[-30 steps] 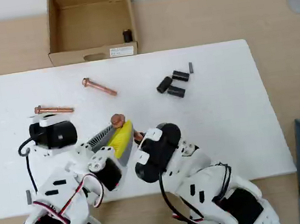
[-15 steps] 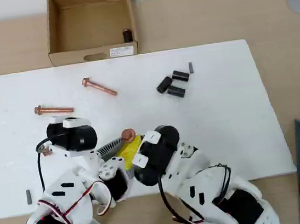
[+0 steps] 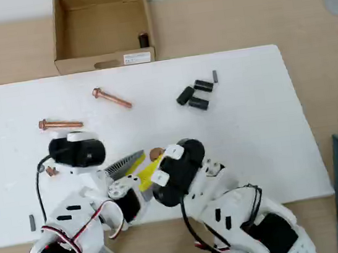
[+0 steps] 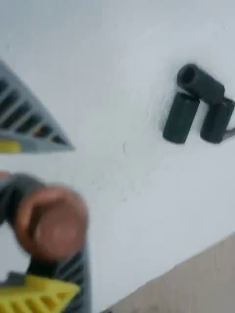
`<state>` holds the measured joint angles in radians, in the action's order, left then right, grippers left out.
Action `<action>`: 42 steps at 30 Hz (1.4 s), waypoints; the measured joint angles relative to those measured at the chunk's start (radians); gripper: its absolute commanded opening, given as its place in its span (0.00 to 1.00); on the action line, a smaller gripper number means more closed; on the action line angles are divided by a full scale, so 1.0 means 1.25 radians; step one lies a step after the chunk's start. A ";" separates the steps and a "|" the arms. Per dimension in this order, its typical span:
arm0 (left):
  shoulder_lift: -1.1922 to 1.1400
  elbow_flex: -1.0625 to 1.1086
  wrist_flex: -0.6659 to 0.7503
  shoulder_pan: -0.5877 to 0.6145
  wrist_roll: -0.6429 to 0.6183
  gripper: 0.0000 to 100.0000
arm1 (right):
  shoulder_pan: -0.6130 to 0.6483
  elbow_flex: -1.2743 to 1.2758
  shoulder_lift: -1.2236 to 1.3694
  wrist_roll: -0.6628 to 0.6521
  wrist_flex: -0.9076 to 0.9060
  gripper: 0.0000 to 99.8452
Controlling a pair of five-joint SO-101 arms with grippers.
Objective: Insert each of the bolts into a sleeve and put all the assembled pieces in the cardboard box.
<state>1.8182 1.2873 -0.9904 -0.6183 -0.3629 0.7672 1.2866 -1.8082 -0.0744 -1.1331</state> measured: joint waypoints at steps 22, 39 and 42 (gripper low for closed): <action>0.001 -0.082 -0.061 0.381 0.234 0.00 | -0.133 0.000 0.000 0.117 0.000 0.01; -0.001 0.276 -0.098 0.667 0.403 0.00 | -0.223 -0.597 0.734 0.297 0.000 0.01; -0.001 0.281 -0.098 0.667 0.403 0.00 | -0.223 -0.763 0.937 0.269 0.000 0.01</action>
<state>1.8167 1.6387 -1.1132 0.2148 0.1404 0.4879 0.3322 -0.6375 0.2616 -1.1331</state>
